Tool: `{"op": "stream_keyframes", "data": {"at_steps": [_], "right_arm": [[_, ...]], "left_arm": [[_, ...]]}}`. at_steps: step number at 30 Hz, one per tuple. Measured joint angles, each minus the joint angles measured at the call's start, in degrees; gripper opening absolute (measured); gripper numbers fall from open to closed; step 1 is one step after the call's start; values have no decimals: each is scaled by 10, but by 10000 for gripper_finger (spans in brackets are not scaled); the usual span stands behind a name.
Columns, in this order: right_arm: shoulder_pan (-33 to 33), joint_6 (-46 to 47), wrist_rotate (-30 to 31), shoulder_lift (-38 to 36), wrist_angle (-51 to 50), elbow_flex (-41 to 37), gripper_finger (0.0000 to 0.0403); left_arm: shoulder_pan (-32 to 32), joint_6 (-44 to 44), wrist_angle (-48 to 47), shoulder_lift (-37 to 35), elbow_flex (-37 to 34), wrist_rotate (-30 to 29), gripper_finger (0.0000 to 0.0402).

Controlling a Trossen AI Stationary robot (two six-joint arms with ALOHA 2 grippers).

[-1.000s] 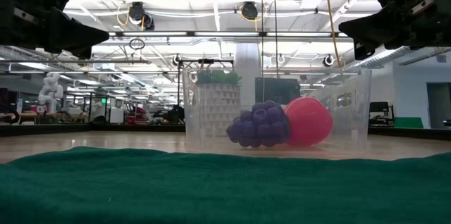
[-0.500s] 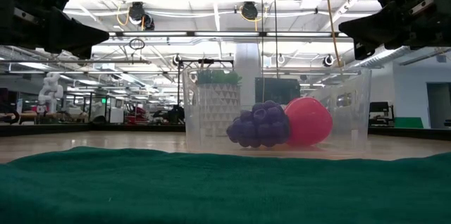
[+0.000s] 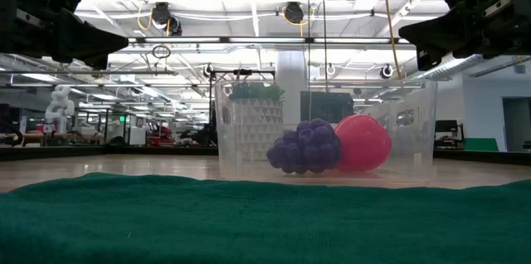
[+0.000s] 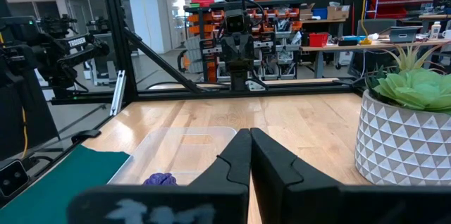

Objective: Pick and placing Produce into tupperware
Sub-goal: Return to Home Position

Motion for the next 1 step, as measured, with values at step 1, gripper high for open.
{"op": "stream_keyframes", "data": {"at_steps": [1], "right_arm": [[0, 0, 0, 0, 0, 0, 0]], "left_arm": [[0, 0, 0, 0, 0, 0, 26]]}}
